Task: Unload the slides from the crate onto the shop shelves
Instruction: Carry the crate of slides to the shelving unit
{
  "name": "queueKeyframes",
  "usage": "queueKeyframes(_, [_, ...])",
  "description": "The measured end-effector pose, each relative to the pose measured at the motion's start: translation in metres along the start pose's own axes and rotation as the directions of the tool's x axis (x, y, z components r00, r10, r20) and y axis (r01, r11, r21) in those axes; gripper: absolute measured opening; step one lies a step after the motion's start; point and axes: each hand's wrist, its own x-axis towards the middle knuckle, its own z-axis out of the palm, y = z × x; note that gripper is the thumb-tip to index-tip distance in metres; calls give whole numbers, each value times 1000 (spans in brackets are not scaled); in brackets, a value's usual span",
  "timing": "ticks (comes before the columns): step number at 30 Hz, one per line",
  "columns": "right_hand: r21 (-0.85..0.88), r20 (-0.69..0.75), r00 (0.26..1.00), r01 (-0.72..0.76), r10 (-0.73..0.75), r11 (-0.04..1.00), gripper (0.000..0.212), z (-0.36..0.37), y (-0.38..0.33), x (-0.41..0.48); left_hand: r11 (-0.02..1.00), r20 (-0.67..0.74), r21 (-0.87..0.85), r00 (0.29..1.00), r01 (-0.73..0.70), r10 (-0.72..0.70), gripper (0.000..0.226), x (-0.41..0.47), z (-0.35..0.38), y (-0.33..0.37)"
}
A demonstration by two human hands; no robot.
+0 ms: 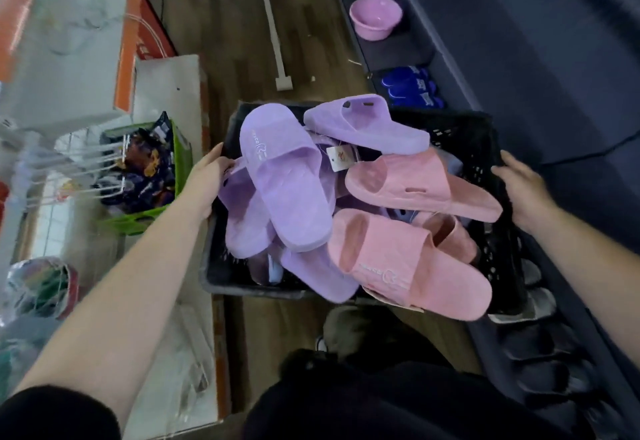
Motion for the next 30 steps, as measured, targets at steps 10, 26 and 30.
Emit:
queueKeyframes(10, [-46, -56, 997, -46, 44, 998, 47, 129, -67, 148, 992, 66, 114, 996, 51, -59, 50, 228, 6, 88])
queueKeyframes(26, [150, -296, 922, -212, 249, 966, 54, 234, -92, 290, 945, 440, 322, 893, -60, -93, 53, 533, 96, 244])
queueKeyframes(30, [295, -426, 852, -188, 305, 937, 56, 262, -109, 291, 907, 546, 383, 835, -176, -69, 45, 576, 151, 283])
